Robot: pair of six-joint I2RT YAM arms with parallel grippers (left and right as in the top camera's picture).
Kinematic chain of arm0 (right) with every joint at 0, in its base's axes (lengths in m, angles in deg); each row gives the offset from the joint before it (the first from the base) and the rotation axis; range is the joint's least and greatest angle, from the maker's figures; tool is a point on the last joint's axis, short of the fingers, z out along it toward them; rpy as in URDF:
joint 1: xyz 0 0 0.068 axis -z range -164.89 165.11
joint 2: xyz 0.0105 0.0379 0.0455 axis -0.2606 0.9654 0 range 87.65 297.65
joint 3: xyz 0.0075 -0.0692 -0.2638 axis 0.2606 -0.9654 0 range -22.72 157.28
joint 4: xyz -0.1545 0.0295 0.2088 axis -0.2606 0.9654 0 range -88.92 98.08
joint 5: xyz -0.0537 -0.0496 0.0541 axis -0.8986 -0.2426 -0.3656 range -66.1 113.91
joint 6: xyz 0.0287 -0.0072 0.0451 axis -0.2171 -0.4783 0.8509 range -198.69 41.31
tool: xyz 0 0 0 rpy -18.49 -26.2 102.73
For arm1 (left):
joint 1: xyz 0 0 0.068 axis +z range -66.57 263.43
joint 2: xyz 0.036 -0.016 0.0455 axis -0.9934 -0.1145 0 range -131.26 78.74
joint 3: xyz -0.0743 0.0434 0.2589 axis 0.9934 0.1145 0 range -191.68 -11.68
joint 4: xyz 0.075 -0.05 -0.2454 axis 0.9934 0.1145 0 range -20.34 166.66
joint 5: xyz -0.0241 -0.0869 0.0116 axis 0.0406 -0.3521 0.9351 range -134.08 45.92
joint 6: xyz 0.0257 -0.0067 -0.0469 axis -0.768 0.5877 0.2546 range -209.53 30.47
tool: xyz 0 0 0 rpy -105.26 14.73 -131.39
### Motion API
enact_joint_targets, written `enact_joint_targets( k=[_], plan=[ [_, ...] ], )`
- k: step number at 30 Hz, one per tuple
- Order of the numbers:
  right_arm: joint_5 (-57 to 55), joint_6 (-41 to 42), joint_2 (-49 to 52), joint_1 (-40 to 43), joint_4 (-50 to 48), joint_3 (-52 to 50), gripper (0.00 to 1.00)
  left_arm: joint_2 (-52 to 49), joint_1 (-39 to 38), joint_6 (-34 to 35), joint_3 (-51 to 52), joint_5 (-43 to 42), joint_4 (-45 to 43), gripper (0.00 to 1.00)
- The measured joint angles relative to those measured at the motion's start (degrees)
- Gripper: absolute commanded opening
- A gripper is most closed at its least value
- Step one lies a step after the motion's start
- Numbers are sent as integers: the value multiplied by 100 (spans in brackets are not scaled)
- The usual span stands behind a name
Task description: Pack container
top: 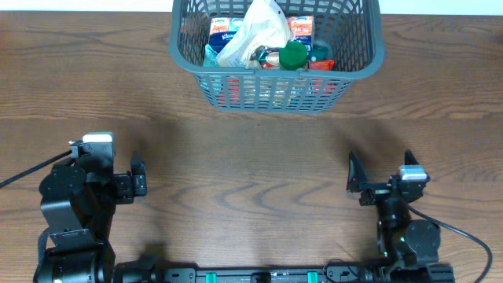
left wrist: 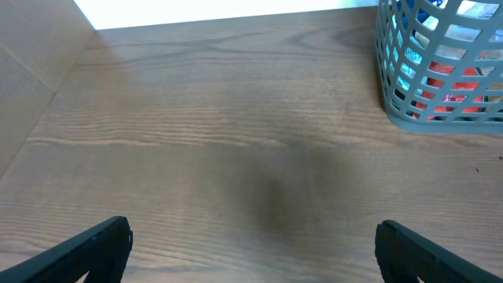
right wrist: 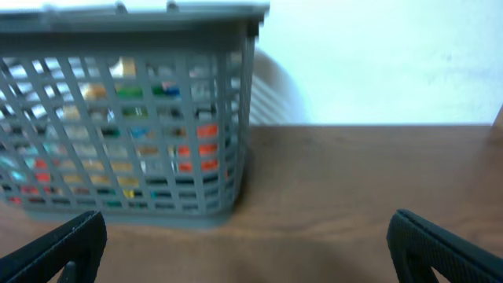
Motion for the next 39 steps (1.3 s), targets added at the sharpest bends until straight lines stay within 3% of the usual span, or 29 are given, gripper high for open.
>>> enact_joint_targets(
  k=[9,30,39],
  plan=[
    [-227,0,-326,-83,28,-511,99,0,0,0,0,0,0,99],
    [-118,-4,-334,-55,55,-538,99,0,0,0,0,0,2,99],
    [186,-529,-334,-55,55,-538,99,0,0,0,0,0,2,99]
  ],
)
